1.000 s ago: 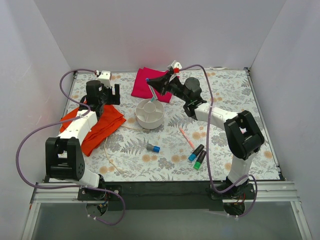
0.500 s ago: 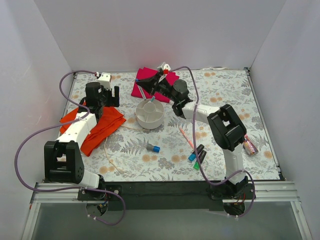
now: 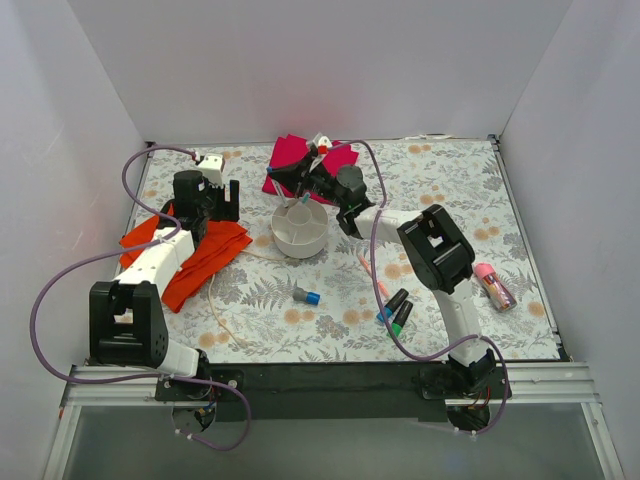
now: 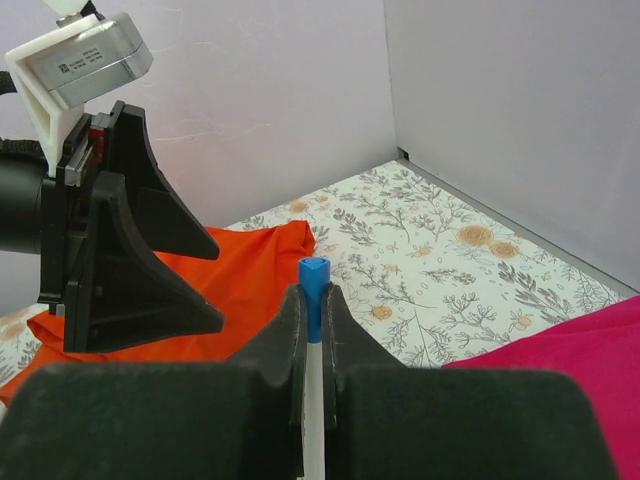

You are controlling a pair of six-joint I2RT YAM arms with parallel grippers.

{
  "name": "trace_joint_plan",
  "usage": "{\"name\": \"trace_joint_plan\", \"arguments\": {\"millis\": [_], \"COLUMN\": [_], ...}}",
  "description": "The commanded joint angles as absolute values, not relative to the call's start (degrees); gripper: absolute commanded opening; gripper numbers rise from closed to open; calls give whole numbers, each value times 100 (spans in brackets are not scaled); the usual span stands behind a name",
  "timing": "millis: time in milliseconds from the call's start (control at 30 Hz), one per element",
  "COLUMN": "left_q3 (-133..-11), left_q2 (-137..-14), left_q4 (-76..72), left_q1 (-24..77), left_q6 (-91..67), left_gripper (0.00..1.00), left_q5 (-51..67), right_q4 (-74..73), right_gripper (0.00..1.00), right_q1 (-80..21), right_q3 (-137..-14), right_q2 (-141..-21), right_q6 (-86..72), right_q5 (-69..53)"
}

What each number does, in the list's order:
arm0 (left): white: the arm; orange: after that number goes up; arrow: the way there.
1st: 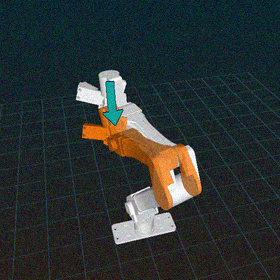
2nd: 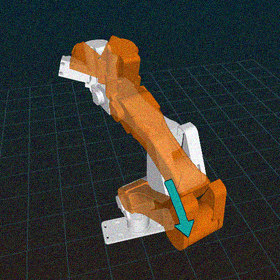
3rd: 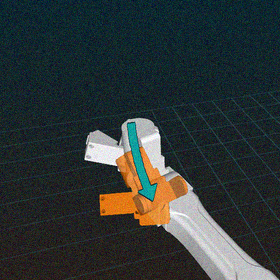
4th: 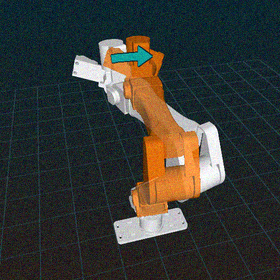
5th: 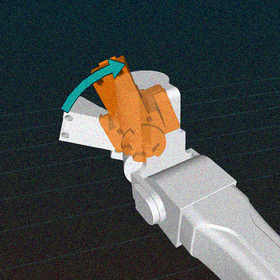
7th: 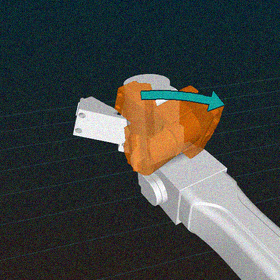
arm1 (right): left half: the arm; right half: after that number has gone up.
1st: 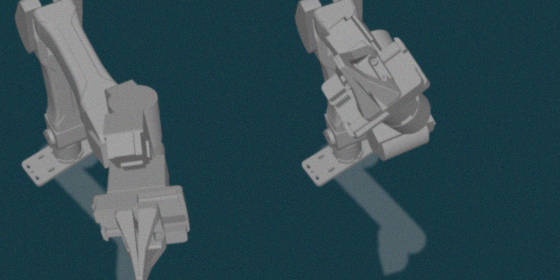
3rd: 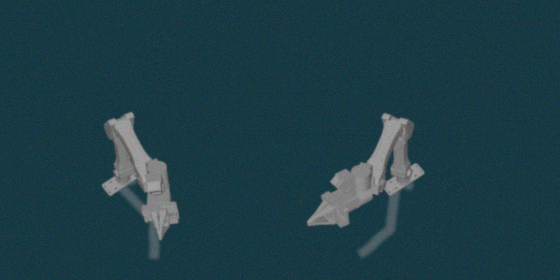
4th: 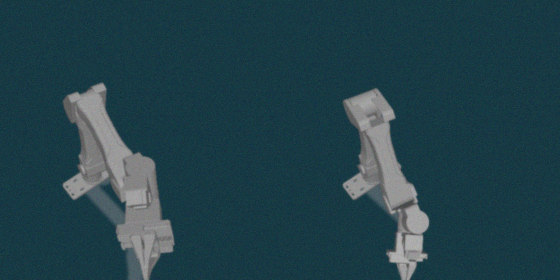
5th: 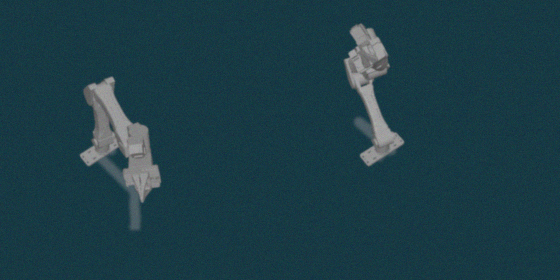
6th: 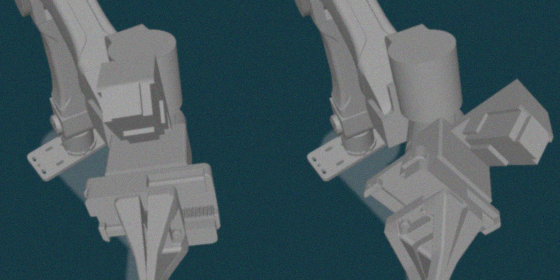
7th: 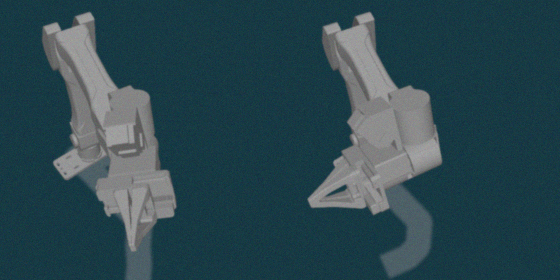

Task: Sort the stationery into containers
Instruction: Place the pen in the storage box, then pick up the pen from the center of the board.

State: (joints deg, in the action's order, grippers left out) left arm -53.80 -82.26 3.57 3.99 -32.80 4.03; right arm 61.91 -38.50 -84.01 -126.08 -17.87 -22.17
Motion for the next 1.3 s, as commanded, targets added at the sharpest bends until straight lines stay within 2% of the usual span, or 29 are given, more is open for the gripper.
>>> {"name": "trace_joint_plan", "arguments": {"millis": [0, 133, 233, 333, 367, 467, 567, 700, 800, 900, 933, 1033, 1133, 1267], "left_q3": [-5414, -5449, -5449, -5484, -5502, -5546, -5607, -5704, -5774, -5827, -5836, -5950, -5959, -5854], "left_q2": [-7980, -8024, -8033, -8059, -8068, -8104, -8121, -8069, -7990, -7928, -7910, -7893, -7919, -7928], "left_q4": [360, 316, 316, 325, 316, 290, 220, 123, 70, 35, 35, 35, 35, -184], "left_q1": [413, 413, 413, 413, 413, 413, 413, 413, 413, 413, 413, 413, 413, 413], "left_q6": [-3234, -3217, -3208, -3182, -3182, -3182, -3208, -3217, -3164, -3103, -3094, -3076, -3024, -3015], "left_gripper": [77, 77, 77, 77, 77, 77, 77, 77, 77, 77, 77, 77, 77, 77], "left_q5": [369, 352, 352, 369, 369, 378, 413, 378, 334, 273, 264, 281, 246, 272], "right_q4": [6662, 6741, 6776, 6776, 6776, 6724, 6531, 6040, 4979, 2512, 1087, -1089, -2376, -2462], "right_gripper": [3, 4, 13, 25, 37, 49, 53, 53, 54, 54, 54, 53, 51, 49], "right_q1": [-3858, -3841, -3823, -3779, -3771, -3744, -3665, -3350, -2999, -2927, -2927, -2909, -2865, -2856], "right_q3": [-8377, -7964, -7840, -7735, -7673, -7585, -7427, -7041, -6601, -6539, -6678, -6829, -6847, -6251], "right_q2": [-12551, -12454, -12419, -12401, -12349, -12156, -11752, -10769, -9840, -9126, -9036, -8974, -9035, -8816], "right_q6": [-1811, -1749, -1723, -1758, -1749, -1697, -1591, -1381, -559, 1388, 1806, 2407, 2557, 2435], "right_q5": [-2074, -2065, -2065, -2057, -2048, -2083, -2171, -2294, -2512, -2392, -2278, -1715, -1775, -1671]}}
